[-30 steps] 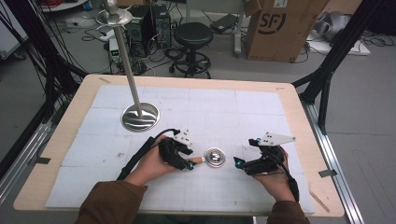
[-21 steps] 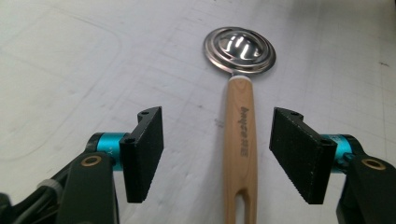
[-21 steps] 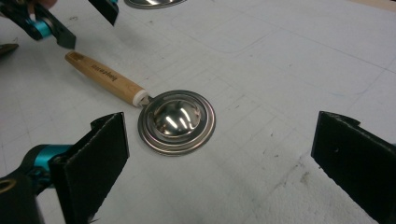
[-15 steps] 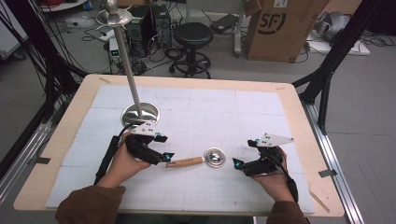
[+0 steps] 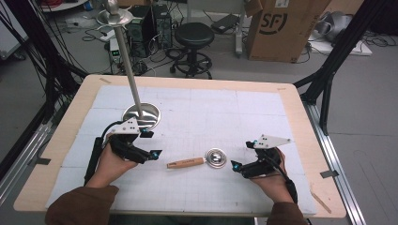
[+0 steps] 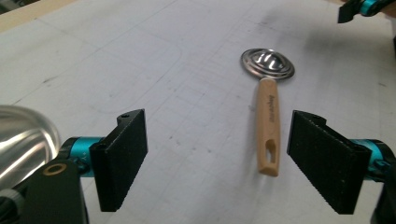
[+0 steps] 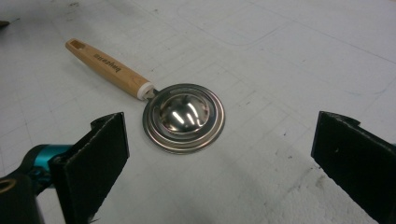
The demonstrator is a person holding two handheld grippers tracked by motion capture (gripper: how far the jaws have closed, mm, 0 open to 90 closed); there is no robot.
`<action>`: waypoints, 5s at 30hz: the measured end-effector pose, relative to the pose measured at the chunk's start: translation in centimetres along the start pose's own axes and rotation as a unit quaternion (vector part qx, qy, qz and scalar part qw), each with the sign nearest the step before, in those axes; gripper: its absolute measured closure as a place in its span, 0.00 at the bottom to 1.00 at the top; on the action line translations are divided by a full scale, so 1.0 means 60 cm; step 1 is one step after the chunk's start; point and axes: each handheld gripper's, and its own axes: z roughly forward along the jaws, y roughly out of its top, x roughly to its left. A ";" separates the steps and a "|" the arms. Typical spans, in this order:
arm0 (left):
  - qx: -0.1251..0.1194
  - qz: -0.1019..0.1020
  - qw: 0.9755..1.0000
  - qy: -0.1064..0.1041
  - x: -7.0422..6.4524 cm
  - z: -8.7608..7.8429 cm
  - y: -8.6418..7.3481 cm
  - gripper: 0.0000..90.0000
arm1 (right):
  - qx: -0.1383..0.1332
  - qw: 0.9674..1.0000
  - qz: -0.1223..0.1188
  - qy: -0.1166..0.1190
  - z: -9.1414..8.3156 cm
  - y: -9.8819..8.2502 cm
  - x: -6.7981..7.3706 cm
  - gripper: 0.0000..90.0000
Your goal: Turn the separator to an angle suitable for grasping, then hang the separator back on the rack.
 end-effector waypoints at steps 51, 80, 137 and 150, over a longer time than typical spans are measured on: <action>-0.049 -0.023 0.998 0.040 0.034 -0.049 -0.008 0.08 | 0.076 0.994 -0.072 0.031 0.083 0.086 0.029 0.03; -0.035 -0.015 0.998 0.041 0.027 -0.046 -0.012 0.08 | 0.190 0.967 -0.137 0.102 0.171 0.107 0.061 0.36; -0.038 -0.017 0.998 0.037 0.026 -0.047 -0.012 0.08 | 0.319 0.918 -0.213 0.100 0.219 0.136 0.105 0.69; -0.035 -0.014 0.999 0.036 0.025 -0.047 -0.012 0.08 | 0.364 0.903 -0.209 0.086 0.232 0.150 0.118 0.74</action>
